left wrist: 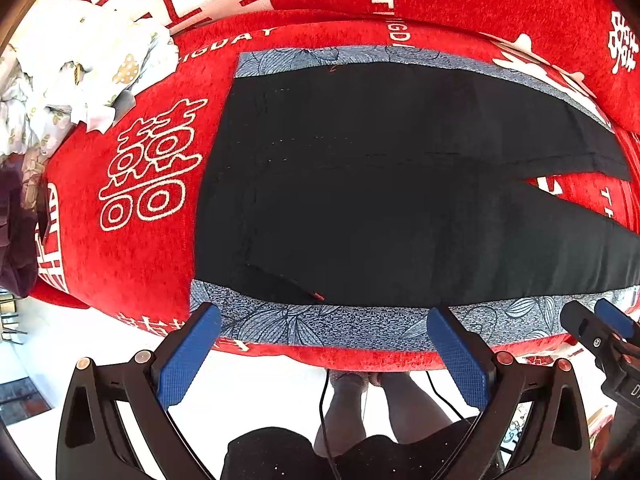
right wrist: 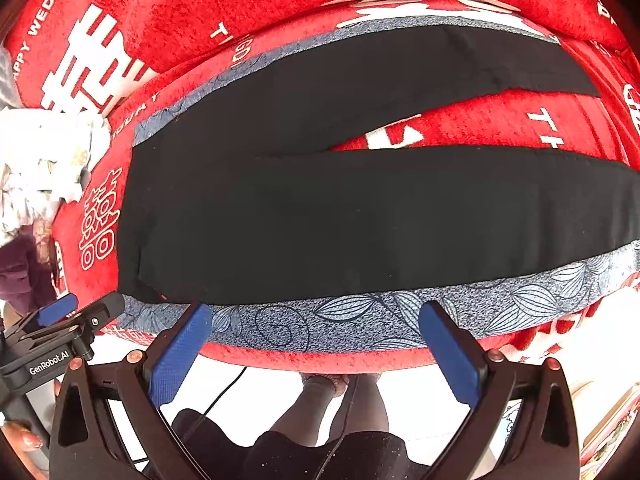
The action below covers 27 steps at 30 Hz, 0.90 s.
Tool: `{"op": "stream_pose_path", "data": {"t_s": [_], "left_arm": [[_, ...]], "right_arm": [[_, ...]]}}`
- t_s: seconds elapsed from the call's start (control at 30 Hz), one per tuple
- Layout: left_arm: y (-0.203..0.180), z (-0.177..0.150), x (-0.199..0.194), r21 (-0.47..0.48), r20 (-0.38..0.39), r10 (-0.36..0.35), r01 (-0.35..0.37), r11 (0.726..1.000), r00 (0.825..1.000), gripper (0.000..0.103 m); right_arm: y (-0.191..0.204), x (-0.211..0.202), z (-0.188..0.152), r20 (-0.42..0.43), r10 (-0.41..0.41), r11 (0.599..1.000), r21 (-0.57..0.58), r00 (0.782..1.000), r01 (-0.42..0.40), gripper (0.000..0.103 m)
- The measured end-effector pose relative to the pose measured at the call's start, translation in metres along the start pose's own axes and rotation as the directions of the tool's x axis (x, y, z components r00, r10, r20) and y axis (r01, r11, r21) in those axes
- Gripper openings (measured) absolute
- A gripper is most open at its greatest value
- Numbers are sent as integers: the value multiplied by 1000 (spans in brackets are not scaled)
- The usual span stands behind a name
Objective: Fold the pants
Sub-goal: 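Position both grippers open over the waistband of the black pants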
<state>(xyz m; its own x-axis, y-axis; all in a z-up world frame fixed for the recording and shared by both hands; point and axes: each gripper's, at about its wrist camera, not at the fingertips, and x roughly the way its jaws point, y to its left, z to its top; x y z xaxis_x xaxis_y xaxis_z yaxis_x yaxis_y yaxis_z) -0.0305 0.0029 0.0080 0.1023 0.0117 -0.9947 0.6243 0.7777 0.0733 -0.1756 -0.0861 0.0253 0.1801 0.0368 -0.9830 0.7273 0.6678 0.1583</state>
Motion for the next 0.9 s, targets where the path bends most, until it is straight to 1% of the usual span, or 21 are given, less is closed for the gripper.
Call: {"op": "stream_pose_path", "data": {"t_s": [0.9], "left_arm": [[15, 0, 4, 4, 2, -5, 5, 1000, 1000, 103]], "right_arm": [[12, 4, 0, -3, -3, 1000, -5, 1000, 3, 103]]}}
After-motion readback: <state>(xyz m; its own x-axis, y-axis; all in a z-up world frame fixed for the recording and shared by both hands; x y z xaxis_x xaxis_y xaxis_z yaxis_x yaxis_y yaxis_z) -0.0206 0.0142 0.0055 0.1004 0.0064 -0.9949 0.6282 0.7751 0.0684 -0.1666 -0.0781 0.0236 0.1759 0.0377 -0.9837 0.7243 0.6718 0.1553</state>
